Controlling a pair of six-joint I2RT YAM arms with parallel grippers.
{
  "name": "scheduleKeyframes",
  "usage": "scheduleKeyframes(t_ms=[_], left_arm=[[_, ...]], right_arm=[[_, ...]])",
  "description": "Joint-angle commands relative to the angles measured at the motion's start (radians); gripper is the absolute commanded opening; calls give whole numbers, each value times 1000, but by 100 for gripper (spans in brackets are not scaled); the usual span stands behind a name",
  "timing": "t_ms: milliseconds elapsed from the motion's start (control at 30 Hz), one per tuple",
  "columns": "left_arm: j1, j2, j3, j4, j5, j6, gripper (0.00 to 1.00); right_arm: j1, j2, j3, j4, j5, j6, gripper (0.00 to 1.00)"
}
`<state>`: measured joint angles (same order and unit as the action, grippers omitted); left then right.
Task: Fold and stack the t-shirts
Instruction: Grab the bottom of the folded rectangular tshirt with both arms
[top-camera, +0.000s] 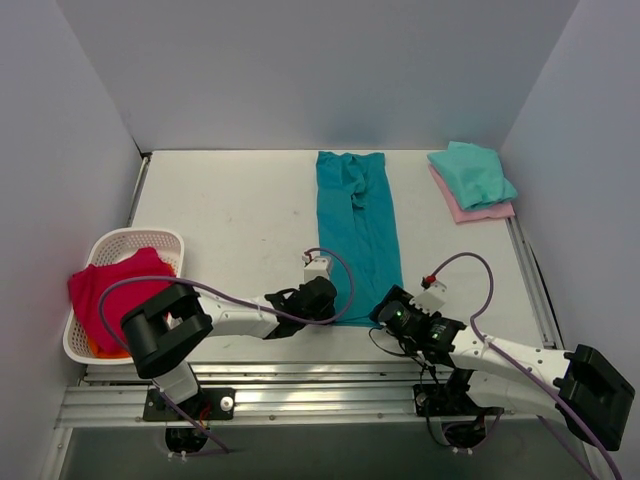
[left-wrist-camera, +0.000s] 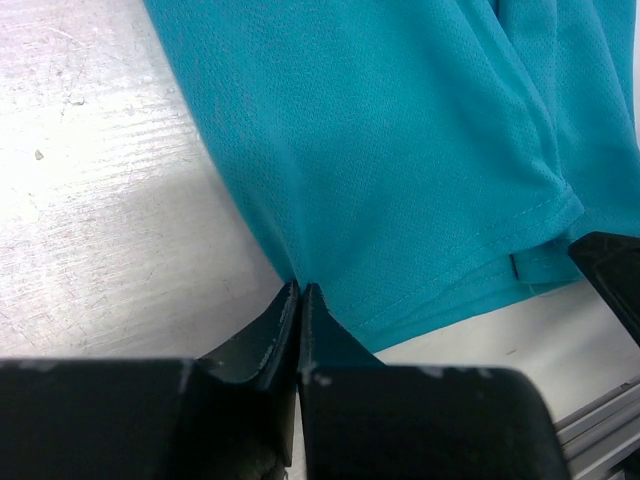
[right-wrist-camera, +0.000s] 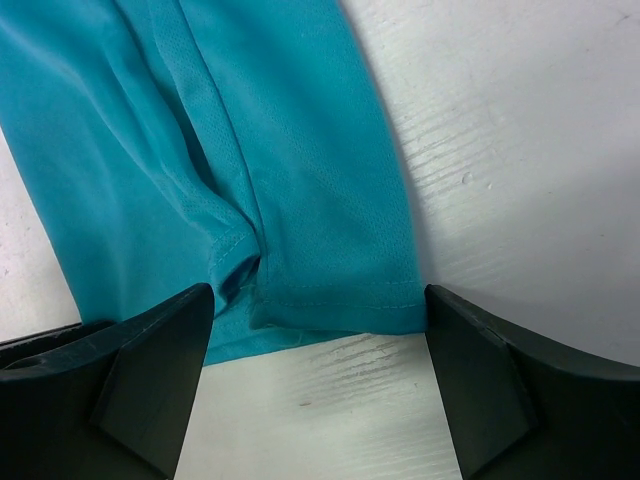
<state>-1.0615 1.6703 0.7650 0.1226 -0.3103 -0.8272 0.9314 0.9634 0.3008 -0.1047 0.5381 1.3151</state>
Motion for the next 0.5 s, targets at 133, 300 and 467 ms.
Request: scheduleKeyframes(t_ms=[133, 300, 467], left_arm=[[-3, -52, -30, -43, -52, -26, 3], [0, -99, -61, -93, -121, -52, 3], [3, -89, -63, -94, -125, -58, 3]], right_arm=[[24, 3, 11, -70, 76, 64, 80], [32, 15, 8, -66, 82, 79, 73], [40, 40, 9, -58, 86, 81, 42]])
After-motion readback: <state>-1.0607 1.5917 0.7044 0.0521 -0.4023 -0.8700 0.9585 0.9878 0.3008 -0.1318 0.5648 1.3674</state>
